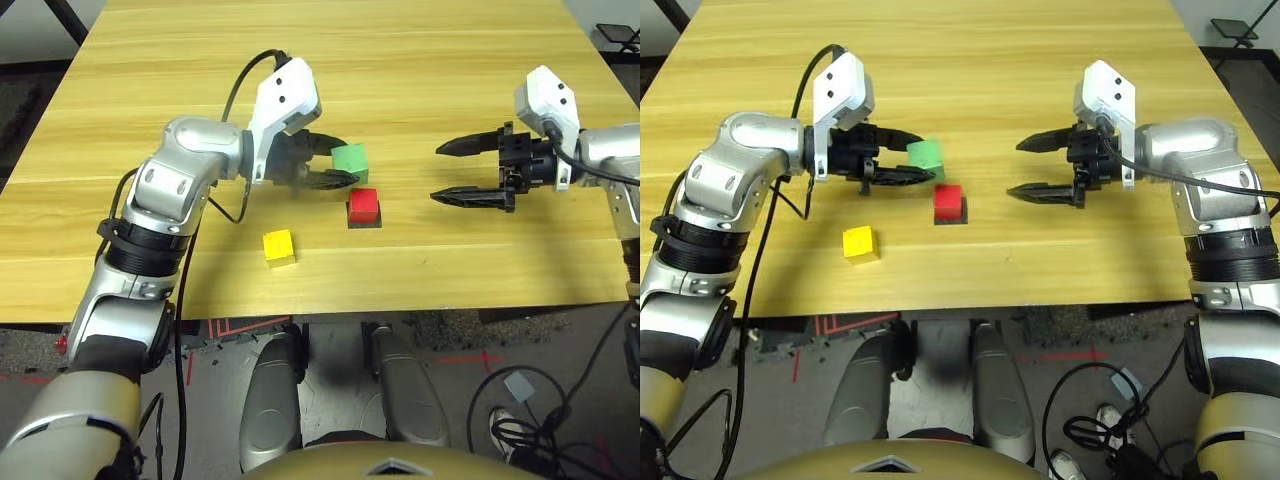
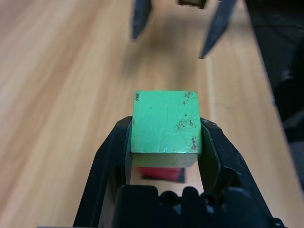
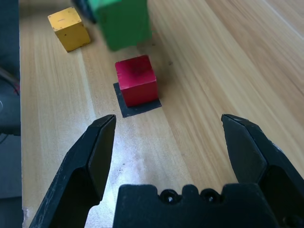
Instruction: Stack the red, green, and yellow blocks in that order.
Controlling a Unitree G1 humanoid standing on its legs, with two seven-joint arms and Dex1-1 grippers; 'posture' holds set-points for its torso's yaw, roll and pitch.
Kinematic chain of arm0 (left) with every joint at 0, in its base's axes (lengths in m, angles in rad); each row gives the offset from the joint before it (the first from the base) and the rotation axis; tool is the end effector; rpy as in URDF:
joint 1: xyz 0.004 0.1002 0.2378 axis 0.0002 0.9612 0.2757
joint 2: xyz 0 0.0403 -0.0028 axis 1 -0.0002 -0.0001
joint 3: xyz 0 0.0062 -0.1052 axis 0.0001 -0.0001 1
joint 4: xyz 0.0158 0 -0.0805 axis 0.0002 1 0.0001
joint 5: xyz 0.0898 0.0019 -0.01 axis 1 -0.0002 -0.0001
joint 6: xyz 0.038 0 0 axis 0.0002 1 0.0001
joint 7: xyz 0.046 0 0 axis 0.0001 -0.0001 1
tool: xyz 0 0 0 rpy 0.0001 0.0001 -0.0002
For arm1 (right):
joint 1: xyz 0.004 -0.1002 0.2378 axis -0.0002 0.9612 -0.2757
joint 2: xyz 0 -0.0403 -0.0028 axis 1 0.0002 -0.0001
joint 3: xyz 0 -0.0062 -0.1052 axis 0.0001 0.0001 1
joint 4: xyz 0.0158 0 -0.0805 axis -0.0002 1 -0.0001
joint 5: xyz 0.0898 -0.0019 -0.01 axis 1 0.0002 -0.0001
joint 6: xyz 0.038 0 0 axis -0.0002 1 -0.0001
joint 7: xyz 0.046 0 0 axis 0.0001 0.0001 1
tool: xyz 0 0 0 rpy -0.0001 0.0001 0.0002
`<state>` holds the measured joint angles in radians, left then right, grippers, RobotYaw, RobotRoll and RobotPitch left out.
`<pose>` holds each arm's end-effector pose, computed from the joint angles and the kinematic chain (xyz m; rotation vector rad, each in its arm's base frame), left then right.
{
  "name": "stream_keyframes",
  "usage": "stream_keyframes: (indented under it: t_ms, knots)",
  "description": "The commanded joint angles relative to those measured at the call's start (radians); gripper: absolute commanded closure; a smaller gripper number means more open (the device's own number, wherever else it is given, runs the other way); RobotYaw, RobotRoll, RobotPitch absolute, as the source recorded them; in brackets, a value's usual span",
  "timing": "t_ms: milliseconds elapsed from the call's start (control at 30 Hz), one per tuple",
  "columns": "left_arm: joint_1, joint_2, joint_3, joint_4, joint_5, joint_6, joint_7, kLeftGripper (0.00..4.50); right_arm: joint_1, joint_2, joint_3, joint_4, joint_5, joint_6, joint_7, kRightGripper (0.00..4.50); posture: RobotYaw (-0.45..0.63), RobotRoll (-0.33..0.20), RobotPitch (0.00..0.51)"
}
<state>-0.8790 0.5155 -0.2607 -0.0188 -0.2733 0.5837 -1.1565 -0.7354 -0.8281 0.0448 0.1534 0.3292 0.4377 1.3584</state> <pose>0.2971 0.1470 0.2353 0.5080 0.0537 -1.3853 0.2851 -0.2640 0.2385 -0.4784 0.1700 1.2075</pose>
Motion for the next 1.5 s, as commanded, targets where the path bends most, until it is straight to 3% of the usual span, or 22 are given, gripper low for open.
stream_keyframes:
  t_ms: [33,433,1233,1433,1500]
  knots:
    - [-0.002,-0.008,-0.038,0.02,0.009,-0.011,-0.023,2.45,0.025,-0.013,-0.021,-0.038,0.02,0.013,-0.009,0.0,0.04,-0.008,0.238]
    - [-0.045,-0.067,-0.062,0.219,0.057,-0.132,-0.053,2.45,0.098,-0.056,-0.065,-0.133,0.062,0.077,-0.054,0.0,-0.03,-0.02,0.255]
    - [-0.008,-0.078,-0.063,0.222,0.075,-0.157,-0.069,2.45,0.085,-0.075,-0.059,-0.138,0.081,0.093,-0.071,0.0,-0.03,-0.032,0.274]
    - [-0.001,-0.068,-0.063,0.209,0.079,-0.149,-0.078,0.3,0.08,-0.076,-0.054,-0.126,0.078,0.087,-0.062,0.0,-0.02,-0.031,0.274]
    - [-0.002,-0.057,-0.046,0.18,0.07,-0.124,-0.07,0.04,0.081,-0.073,-0.052,-0.116,0.08,0.071,-0.045,0.0,0.0,-0.027,0.27]
